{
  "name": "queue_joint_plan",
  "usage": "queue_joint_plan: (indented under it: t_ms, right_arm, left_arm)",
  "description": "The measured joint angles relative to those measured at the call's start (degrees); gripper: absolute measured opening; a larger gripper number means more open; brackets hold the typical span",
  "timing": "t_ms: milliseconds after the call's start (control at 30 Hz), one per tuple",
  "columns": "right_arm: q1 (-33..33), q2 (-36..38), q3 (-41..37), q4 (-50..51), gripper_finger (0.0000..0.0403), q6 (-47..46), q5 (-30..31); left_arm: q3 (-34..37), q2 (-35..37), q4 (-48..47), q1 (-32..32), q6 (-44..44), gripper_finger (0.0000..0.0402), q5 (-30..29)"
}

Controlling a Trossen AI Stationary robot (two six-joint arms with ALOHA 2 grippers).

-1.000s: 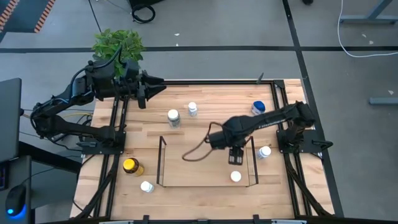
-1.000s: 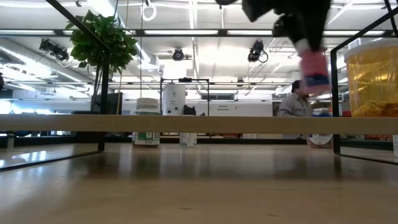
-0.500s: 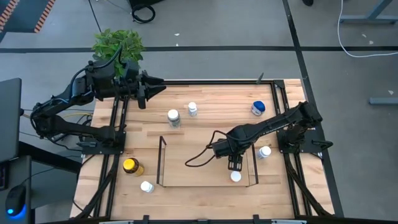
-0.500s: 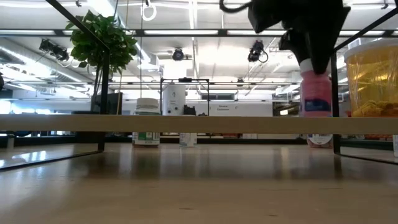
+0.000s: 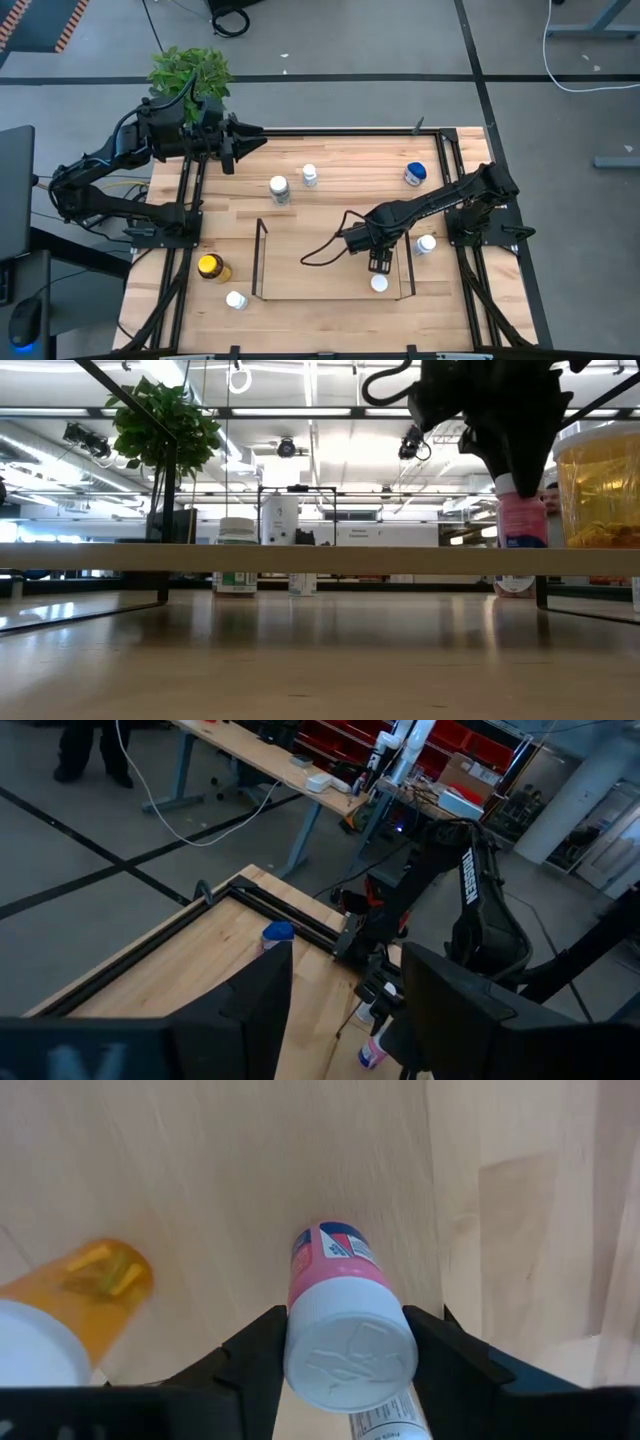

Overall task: Pick and place medicine bottles onto shelf by color
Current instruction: Put the pink pill bottle on the shelf, then put the green pill bottle on the shelf

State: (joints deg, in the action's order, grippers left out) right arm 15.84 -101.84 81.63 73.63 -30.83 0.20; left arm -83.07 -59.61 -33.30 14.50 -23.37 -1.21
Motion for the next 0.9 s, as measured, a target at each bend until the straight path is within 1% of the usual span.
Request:
queue_joint_plan:
  t_ms: [167,367,533,733,900]
  right_arm:
    - [-0.02,-0.33,-0.2,-0.37,0.0221,-2.33,0.85]
    - [0.0,0.01,-0.17,0.17,0.0251,-2.88,0.77]
    - [0.0,1.1,1.28,1.81,0.0267,-3.19,0.23]
    - [-0.01,6.15,4.01,2.7,0.0273,-4.95,0.6]
    - [-1.24,11.41,5.28,2.53,0.0274,-7.63,5.77]
  left_arm:
    - [0.0,0.0,-0.02,0.0,0.04,0.0194,0.0]
    - [0.0,0.0,0.0,0.0,0.08,0.0196,0.0]
    - [0.0,0.02,0.0,0.0,0.15,0.0196,0.0]
    - [0.0,0.01,-2.33,0.0,0.18,0.0194,-0.22]
    - [-0.07,-0.5,-5.4,0.0,0.08,0.0199,-2.5]
